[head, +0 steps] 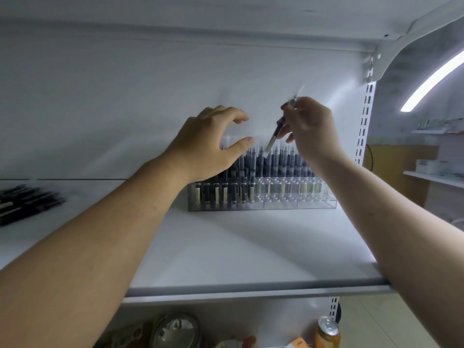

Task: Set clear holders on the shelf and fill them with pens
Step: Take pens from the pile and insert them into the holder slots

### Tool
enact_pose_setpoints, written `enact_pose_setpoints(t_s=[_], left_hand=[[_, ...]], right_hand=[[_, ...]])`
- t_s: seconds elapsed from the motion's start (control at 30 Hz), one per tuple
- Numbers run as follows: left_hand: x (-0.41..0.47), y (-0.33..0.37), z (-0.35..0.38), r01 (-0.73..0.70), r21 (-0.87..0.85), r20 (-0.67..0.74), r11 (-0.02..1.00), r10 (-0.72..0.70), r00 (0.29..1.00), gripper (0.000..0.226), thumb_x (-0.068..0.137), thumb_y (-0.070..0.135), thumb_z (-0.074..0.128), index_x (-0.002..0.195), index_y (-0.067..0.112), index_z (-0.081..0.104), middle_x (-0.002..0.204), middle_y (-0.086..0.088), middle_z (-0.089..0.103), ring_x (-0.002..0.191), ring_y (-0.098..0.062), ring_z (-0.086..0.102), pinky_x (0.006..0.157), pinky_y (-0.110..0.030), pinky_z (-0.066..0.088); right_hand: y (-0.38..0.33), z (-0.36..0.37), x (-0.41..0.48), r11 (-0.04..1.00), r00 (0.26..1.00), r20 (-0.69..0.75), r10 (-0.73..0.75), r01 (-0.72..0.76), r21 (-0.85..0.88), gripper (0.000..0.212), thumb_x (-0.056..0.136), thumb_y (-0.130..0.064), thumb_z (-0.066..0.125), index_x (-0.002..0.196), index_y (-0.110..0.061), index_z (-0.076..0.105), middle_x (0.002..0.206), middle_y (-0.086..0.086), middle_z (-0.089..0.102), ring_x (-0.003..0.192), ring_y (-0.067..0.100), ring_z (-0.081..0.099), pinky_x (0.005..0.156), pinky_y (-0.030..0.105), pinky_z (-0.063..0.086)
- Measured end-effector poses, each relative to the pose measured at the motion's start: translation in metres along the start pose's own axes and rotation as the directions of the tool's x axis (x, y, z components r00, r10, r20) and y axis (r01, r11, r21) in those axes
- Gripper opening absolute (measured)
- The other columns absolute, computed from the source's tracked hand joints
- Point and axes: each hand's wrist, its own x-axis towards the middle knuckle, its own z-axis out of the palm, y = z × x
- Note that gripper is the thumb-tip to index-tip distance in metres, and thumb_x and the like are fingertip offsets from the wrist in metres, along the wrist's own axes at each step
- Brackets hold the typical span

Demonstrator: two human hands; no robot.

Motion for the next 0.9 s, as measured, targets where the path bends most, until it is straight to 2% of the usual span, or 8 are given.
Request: enact_pose_setpoints(t_s=[0.13, 0.3, 0.43, 0.53, 0.6, 0.73, 0.83, 0.9], left_hand=[[0.000, -0.001, 0.000, 0.053, 0.054, 0.044, 0.997, -0.056, 0.997, 0.056, 0.097, 0.062, 0.055, 0.144, 0.031, 0.052, 0.143, 0.012, 0.058, 0.132, -0.013, 0.052, 0.111, -0.048, 0.045], [0.000, -0.002, 0.000, 0.089, 0.051, 0.056, 0.995, -0.092, 0.994, 0.059, 0.097, 0.064, 0.056, 0.146, 0.032, 0.050, 0.144, 0.012, 0.057, 0.132, -0.014, 0.052, 0.109, -0.049, 0.046], [0.000, -0.003, 0.001, 0.103, 0.042, 0.068, 0.994, -0.106, 0.992, 0.058, 0.097, 0.064, 0.056, 0.146, 0.032, 0.050, 0.144, 0.013, 0.057, 0.131, -0.014, 0.053, 0.108, -0.049, 0.047], [0.001, -0.004, 0.002, 0.111, 0.047, 0.077, 0.993, -0.114, 0.990, 0.058, 0.097, 0.065, 0.055, 0.145, 0.033, 0.050, 0.143, 0.014, 0.056, 0.130, -0.013, 0.053, 0.108, -0.049, 0.047], [0.000, -0.004, 0.002, 0.117, 0.047, 0.083, 0.992, -0.120, 0.989, 0.058, 0.096, 0.067, 0.055, 0.144, 0.034, 0.050, 0.142, 0.016, 0.056, 0.130, -0.012, 0.052, 0.108, -0.049, 0.046], [0.000, -0.005, 0.003, 0.120, 0.048, 0.083, 0.992, -0.124, 0.989, 0.058, 0.096, 0.067, 0.055, 0.144, 0.035, 0.050, 0.141, 0.017, 0.057, 0.130, -0.012, 0.052, 0.108, -0.050, 0.046], [0.000, -0.005, 0.003, 0.123, 0.047, 0.087, 0.991, -0.127, 0.988, 0.058, 0.096, 0.067, 0.055, 0.144, 0.035, 0.050, 0.141, 0.016, 0.057, 0.129, -0.013, 0.053, 0.108, -0.049, 0.046], [0.000, -0.006, 0.003, 0.125, 0.047, 0.094, 0.991, -0.129, 0.987, 0.061, 0.094, 0.070, 0.053, 0.144, 0.035, 0.050, 0.140, 0.016, 0.057, 0.129, -0.013, 0.053, 0.108, -0.049, 0.047]], right_hand=[[0.005, 0.009, -0.006, 0.978, 0.993, 0.122, -0.010, 0.035, -0.207, 0.011, 0.106, -0.019, 0.055, 0.107, -0.013, 0.065, 0.085, 0.003, 0.075, 0.068, 0.019, 0.075, 0.067, 0.043, 0.060], [0.004, 0.015, -0.012, 0.961, 0.978, 0.203, 0.039, 0.018, -0.275, 0.015, 0.107, -0.020, 0.055, 0.110, -0.010, 0.065, 0.087, 0.004, 0.075, 0.070, 0.023, 0.076, 0.068, 0.058, 0.060], [0.003, 0.017, -0.014, 0.947, 0.972, 0.230, 0.056, 0.021, -0.321, 0.017, 0.107, -0.022, 0.055, 0.111, -0.008, 0.064, 0.085, 0.004, 0.074, 0.065, 0.015, 0.073, 0.065, 0.054, 0.059], [0.006, 0.019, -0.016, 0.935, 0.955, 0.281, 0.093, 0.013, -0.354, 0.013, 0.107, -0.020, 0.053, 0.107, -0.012, 0.064, 0.081, 0.005, 0.074, 0.073, 0.029, 0.074, 0.067, 0.053, 0.059], [0.009, 0.021, -0.018, 0.927, 0.938, 0.320, 0.131, -0.002, -0.376, 0.013, 0.107, -0.018, 0.051, 0.098, -0.020, 0.061, 0.077, 0.005, 0.074, 0.075, 0.036, 0.074, 0.061, 0.045, 0.057], [0.015, 0.026, -0.019, 0.874, 0.912, 0.370, 0.176, 0.028, -0.485, 0.022, 0.105, -0.014, 0.049, 0.087, -0.023, 0.056, 0.076, 0.006, 0.075, 0.062, 0.016, 0.072, 0.050, 0.028, 0.047], [0.016, 0.026, -0.018, 0.851, 0.898, 0.396, 0.192, 0.048, -0.522, 0.020, 0.103, -0.013, 0.054, 0.085, -0.014, 0.064, 0.076, 0.006, 0.076, 0.071, 0.021, 0.075, 0.061, 0.037, 0.058], [0.016, 0.025, -0.018, 0.848, 0.896, 0.400, 0.193, 0.052, -0.527, 0.018, 0.101, -0.016, 0.059, 0.085, -0.014, 0.067, 0.078, 0.005, 0.077, 0.076, 0.022, 0.076, 0.067, 0.035, 0.059]])
